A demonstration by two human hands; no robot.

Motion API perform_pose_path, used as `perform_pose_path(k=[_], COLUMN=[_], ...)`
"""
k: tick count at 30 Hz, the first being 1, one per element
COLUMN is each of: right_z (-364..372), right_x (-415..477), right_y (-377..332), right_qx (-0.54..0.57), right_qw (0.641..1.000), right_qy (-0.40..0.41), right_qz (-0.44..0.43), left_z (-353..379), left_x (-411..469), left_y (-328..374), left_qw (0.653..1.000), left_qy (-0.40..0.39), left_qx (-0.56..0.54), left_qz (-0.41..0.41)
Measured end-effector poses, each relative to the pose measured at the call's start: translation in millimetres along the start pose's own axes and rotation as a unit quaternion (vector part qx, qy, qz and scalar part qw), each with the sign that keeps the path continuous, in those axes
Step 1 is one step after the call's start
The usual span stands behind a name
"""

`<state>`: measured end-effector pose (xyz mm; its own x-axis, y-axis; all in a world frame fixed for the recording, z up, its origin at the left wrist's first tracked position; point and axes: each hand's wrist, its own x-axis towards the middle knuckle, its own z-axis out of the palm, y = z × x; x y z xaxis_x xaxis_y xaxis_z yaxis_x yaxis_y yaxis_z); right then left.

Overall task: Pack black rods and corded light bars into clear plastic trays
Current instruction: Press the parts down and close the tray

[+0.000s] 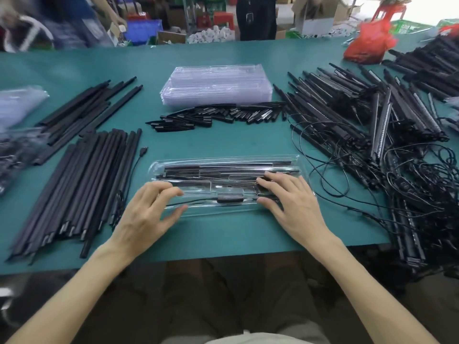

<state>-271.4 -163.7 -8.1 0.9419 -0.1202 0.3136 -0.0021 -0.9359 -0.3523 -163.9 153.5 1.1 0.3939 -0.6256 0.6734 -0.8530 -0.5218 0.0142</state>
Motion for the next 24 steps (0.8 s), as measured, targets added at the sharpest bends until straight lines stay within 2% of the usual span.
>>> perform_pose_path(k=[6,9,12,15,21,24], right_z=[-1,-6,-11,-15,-14,-14], right_x=[1,5,9,13,11,11], right_y=[-1,5,13,16,17,17], right_qx=[-0.001,0.005,0.011,0.022,0.027,0.027], right_qw=[1.000,1.000,1.000,1.000,1.000,1.000], right_qy=[0.017,0.010,-0.003,-0.012,-0.004,0.000], right_qz=[0.001,0.010,0.011,0.006,0.003,0.004], left_z=[-6,-14,-19,-23,-20,-14], left_x=[-13,-15,-16,-13,-3,2], left_y=[-15,-29,-42,-52,-66,-68], left_qw=[0.997,0.987,0.971,0.953,0.967,0.969], left_qy=[-0.003,-0.046,-0.127,-0.158,-0.181,-0.180], left_qx=[0.046,0.060,0.002,-0.095,-0.054,-0.031], left_qz=[-0.067,-0.140,-0.201,-0.240,-0.172,-0.165])
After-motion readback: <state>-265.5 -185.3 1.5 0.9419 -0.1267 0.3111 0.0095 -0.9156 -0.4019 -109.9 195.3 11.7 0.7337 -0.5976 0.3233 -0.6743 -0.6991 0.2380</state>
